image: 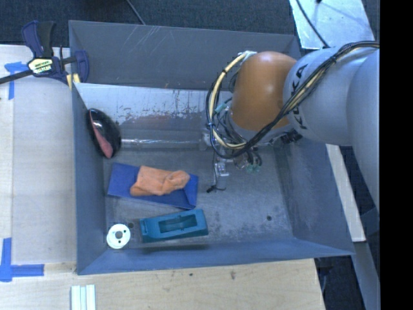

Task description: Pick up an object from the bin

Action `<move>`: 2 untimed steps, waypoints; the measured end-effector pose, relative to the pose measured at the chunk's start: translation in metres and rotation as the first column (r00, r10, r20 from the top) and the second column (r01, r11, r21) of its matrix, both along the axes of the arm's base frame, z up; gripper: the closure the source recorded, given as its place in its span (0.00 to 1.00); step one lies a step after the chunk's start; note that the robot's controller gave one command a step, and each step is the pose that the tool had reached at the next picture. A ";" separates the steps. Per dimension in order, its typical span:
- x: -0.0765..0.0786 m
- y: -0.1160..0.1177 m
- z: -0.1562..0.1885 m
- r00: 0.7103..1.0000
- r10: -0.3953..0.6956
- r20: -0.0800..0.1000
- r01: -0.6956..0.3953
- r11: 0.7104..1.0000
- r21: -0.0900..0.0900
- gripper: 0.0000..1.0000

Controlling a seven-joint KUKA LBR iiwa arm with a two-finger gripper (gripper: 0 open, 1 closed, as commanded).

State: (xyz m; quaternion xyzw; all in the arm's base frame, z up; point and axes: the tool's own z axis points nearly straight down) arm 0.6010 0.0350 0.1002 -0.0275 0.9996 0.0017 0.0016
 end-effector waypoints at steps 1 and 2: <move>0.016 0.027 -0.020 1.000 -0.008 0.003 0.008 1.000 -0.004 0.00; -0.015 0.069 -0.029 1.000 -0.027 0.003 0.027 1.000 -0.003 1.00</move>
Offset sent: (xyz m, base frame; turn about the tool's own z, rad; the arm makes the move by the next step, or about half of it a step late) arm -0.0165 0.0697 -0.0302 0.0286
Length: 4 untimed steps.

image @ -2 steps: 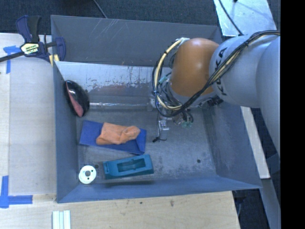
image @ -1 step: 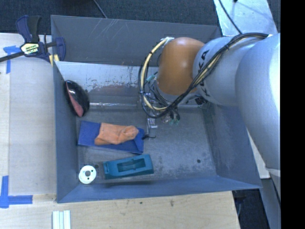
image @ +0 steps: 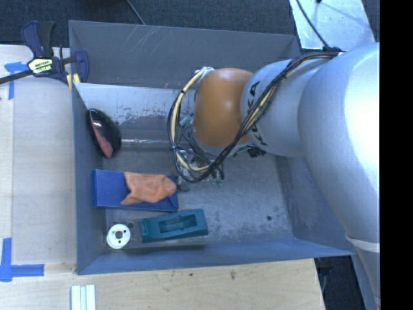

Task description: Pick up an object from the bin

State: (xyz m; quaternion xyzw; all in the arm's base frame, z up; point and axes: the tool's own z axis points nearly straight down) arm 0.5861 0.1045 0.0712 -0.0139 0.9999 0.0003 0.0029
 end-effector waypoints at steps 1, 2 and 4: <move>-0.001 0.000 -0.001 1.000 0.001 -0.002 -0.001 1.000 0.000 0.00; -0.001 0.000 -0.001 1.000 0.001 -0.002 -0.001 1.000 0.000 0.00; -0.002 0.048 0.000 0.968 0.250 0.002 -0.250 0.968 0.000 1.00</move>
Offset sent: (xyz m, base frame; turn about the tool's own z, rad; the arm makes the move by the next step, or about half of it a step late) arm 0.0000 0.0000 0.0000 0.0000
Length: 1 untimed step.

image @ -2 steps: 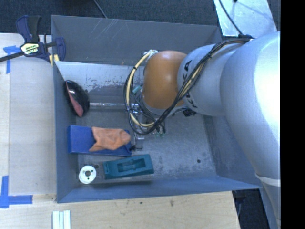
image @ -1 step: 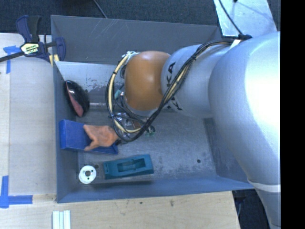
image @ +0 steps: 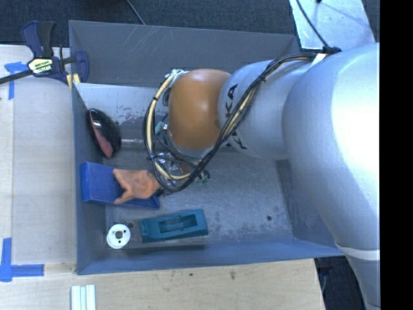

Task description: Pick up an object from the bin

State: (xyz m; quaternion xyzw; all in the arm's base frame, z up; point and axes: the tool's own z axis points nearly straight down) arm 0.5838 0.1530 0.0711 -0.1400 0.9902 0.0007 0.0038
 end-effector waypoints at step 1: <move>-0.002 -0.012 0.018 0.986 0.169 -0.007 -0.169 0.986 -0.002 1.00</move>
Offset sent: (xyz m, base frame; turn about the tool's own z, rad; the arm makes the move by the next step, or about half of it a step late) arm -0.0100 -0.0248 0.0924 0.0503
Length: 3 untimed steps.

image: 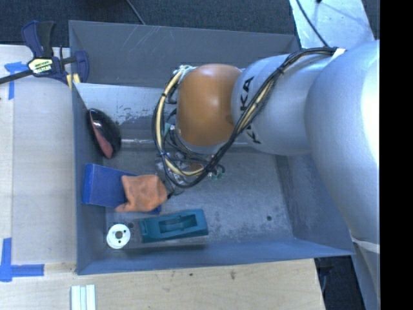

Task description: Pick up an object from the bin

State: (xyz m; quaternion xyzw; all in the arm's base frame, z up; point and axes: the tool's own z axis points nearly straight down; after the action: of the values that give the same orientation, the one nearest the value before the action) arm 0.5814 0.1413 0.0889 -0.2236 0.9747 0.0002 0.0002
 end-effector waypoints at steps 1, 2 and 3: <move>-0.006 -0.013 0.072 0.976 -0.218 0.003 0.218 0.976 0.002 0.00; -0.006 -0.013 0.075 0.976 -0.219 0.004 0.219 0.976 0.002 0.00; -0.033 0.002 0.039 0.983 -0.183 0.006 0.183 0.983 0.002 0.00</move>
Offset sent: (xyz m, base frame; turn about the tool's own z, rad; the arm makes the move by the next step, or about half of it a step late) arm 0.0000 0.0000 0.0000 0.0000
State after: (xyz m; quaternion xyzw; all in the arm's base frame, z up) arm 0.5486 0.1433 0.1276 -0.1330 0.9911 0.0002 0.0032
